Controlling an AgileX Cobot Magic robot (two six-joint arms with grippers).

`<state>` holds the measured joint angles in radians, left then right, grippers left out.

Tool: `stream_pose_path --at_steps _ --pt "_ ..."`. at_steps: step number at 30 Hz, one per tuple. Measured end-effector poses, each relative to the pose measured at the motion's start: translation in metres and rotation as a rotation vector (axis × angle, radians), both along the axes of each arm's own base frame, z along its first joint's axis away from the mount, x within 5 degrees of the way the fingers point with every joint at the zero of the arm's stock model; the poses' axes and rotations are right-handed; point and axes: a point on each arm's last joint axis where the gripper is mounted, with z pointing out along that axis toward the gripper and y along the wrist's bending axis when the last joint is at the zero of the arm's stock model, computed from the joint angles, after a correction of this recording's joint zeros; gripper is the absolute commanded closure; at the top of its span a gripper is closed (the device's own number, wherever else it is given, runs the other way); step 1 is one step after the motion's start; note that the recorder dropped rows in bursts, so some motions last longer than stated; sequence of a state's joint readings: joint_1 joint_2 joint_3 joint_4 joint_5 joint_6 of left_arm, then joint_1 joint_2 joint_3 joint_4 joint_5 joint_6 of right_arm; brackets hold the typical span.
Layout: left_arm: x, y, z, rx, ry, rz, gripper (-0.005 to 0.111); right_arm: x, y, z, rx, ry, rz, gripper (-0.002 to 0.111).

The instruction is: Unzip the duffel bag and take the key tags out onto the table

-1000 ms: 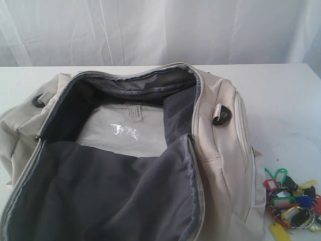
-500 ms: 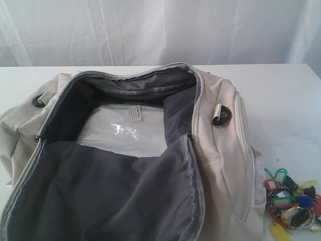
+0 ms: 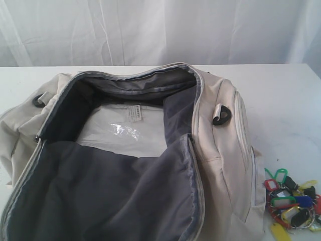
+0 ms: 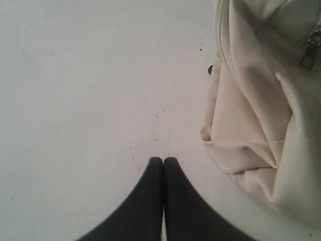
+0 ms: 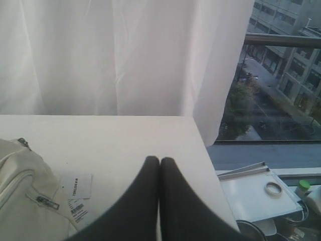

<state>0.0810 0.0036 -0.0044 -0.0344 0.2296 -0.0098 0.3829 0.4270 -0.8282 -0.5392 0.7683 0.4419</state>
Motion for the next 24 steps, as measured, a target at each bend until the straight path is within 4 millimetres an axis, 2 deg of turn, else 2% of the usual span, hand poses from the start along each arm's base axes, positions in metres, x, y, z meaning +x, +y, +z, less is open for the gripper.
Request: stream_pose_path --at_steps 24 --pt "0.0000 0.0000 0.0000 0.000 0.000 0.000 0.107 -0.0021 -0.0014 -0.0007 0.006 -0.005 -0.014 0.108"
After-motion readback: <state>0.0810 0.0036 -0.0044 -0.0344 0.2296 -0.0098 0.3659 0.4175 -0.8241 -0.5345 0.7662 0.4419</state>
